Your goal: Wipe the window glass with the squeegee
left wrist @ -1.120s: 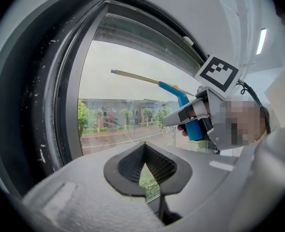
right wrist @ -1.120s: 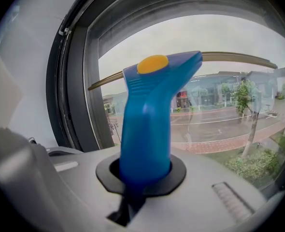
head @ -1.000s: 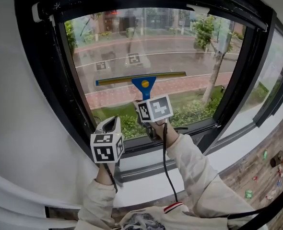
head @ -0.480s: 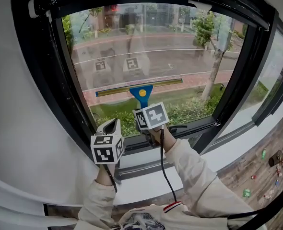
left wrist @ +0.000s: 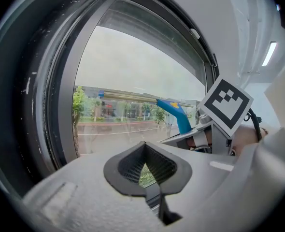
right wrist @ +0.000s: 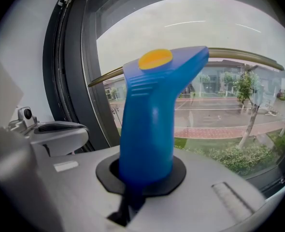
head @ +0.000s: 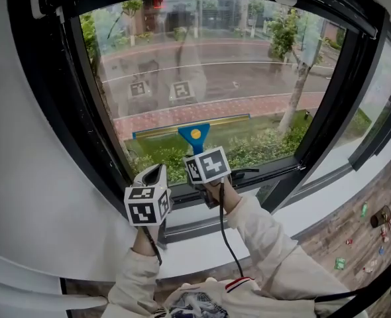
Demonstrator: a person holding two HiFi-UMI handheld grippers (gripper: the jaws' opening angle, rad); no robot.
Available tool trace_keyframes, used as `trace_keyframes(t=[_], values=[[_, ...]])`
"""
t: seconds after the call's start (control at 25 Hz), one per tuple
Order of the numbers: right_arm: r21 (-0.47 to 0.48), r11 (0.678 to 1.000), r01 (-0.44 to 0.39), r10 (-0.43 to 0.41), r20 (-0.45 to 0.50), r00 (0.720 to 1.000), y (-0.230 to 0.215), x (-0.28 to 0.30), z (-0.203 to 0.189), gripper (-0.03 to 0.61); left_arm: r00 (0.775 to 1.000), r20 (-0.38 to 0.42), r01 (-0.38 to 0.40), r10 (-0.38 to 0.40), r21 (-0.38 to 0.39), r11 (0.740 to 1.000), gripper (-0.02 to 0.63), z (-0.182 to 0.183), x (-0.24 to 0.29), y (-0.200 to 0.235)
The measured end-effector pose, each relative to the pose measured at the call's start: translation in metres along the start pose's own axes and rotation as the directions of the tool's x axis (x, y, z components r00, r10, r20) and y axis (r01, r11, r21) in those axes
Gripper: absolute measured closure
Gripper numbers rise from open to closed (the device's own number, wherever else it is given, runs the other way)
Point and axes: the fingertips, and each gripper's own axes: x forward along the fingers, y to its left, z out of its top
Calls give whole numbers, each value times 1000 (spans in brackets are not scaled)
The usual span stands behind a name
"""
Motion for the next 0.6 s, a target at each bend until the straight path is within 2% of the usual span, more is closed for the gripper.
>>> trace_keyframes(t=[0.6], values=[[35, 999, -17, 20, -85, 996, -3, 24, -52, 558, 999, -42, -15, 14, -11, 1000, 614, -37, 12, 2]])
